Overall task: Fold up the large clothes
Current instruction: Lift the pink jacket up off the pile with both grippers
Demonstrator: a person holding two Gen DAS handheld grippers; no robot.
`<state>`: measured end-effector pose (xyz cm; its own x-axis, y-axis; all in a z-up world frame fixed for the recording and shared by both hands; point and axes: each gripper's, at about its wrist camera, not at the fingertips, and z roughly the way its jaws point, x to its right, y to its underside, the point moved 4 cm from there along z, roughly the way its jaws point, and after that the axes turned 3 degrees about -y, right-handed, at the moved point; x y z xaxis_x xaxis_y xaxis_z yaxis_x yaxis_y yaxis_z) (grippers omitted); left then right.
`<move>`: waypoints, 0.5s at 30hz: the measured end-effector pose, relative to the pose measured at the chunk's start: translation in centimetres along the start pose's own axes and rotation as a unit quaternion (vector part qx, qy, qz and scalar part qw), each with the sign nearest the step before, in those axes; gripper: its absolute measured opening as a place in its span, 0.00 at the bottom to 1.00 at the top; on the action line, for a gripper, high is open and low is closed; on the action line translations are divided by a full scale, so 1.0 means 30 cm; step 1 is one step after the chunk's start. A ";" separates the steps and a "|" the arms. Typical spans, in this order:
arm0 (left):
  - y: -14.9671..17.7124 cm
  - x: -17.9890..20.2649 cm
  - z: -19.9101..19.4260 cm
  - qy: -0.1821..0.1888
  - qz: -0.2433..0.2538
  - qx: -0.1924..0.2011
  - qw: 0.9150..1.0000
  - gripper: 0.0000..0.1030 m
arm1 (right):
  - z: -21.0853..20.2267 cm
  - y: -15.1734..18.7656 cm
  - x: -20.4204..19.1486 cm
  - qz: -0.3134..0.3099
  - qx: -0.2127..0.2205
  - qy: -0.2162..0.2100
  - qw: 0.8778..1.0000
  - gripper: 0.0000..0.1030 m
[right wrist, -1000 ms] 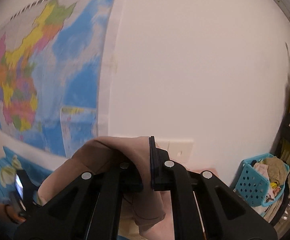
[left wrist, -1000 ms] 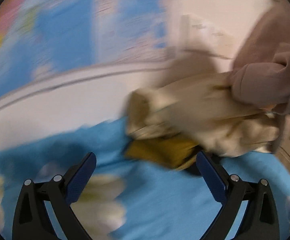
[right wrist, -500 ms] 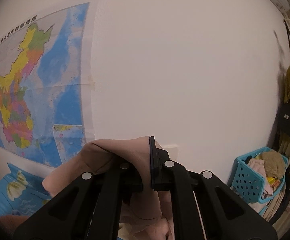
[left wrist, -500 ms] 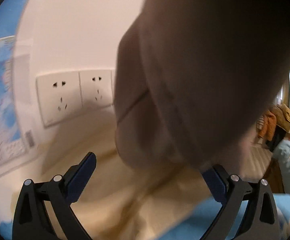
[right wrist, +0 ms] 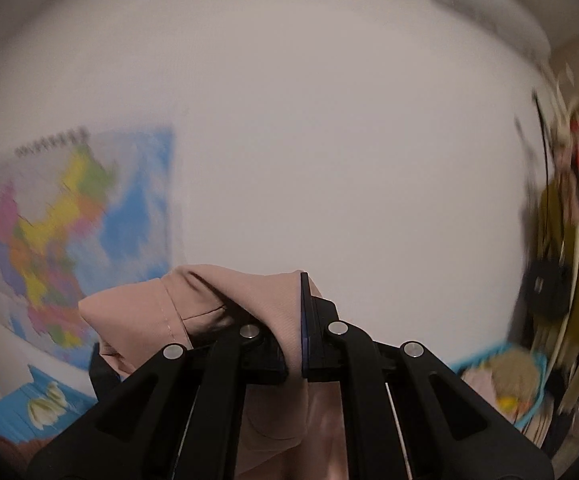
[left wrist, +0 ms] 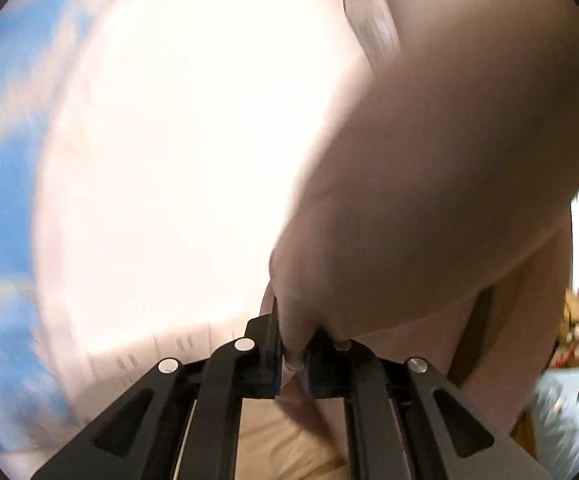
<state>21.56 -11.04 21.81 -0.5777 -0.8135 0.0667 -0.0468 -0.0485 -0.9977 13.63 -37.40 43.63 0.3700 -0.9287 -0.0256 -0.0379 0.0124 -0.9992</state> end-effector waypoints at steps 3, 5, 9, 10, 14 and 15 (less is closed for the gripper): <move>-0.180 0.021 -0.213 -0.012 -0.004 0.037 0.999 0.07 | -0.136 -0.112 -0.051 0.002 0.027 -0.031 0.999 0.05; -0.245 0.049 -0.347 -0.022 0.009 0.049 0.999 0.07 | -0.234 -0.168 -0.093 0.007 0.038 -0.057 0.998 0.05; -0.327 0.116 -0.691 -0.082 0.046 0.060 0.994 0.07 | -0.358 -0.185 -0.173 0.017 0.039 -0.115 0.992 0.05; -0.334 0.113 -0.751 -0.096 0.051 0.058 0.992 0.07 | -0.386 -0.174 -0.206 0.023 0.033 -0.141 0.989 0.05; -0.313 0.159 -1.088 -0.174 0.069 0.024 0.982 0.07 | -0.418 -0.114 -0.303 0.053 0.002 -0.222 0.974 0.05; -0.307 0.166 -1.138 -0.195 0.076 0.010 0.978 0.07 | -0.419 -0.092 -0.334 0.057 -0.005 -0.244 0.968 0.05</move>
<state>-8.73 5.13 31.67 -0.2228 -0.9710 -0.0867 0.0327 0.0815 -0.9961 -1.64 -32.77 47.03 0.7571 -0.6360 -0.1492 -0.1127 0.0979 -0.9888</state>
